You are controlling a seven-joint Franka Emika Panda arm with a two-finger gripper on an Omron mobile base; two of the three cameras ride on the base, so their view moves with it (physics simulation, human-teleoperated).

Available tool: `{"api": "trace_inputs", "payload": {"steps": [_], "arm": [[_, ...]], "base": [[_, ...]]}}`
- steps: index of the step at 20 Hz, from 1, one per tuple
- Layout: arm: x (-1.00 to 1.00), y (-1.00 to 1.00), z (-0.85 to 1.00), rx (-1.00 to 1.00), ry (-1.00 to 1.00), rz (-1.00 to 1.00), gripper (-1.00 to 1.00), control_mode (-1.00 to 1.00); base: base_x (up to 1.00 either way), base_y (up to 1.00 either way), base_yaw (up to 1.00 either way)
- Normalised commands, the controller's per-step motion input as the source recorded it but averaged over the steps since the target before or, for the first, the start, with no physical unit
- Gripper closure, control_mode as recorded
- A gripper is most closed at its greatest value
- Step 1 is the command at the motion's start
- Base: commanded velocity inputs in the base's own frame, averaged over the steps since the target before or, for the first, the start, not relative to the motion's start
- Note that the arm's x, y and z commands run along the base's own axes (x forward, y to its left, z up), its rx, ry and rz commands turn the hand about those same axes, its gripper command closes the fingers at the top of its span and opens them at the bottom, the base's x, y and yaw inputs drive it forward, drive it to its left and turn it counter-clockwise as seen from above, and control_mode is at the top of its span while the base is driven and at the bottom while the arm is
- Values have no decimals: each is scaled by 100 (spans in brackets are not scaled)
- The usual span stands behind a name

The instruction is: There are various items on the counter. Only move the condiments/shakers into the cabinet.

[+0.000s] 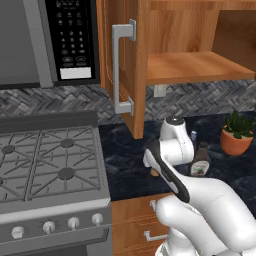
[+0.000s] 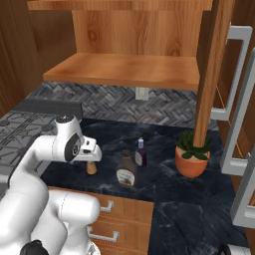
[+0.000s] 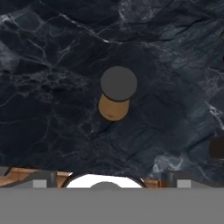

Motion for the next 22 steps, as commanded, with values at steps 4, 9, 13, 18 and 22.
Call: {"api": "trace_inputs", "payload": {"steps": [4,9,13,18,22], "arm": [[30,1,-21,0,0,0,-100,-100],[26,0,-22,0,0,0,-100,-100],[25,0,-19,0,0,0,-100,-100],[24,0,-18,0,-1,0,-100,-100],[24,0,-16,0,-4,0,-100,-100]], "base": [[0,0,0],[0,0,0],[0,0,0],[0,0,0],[0,0,0]]}}
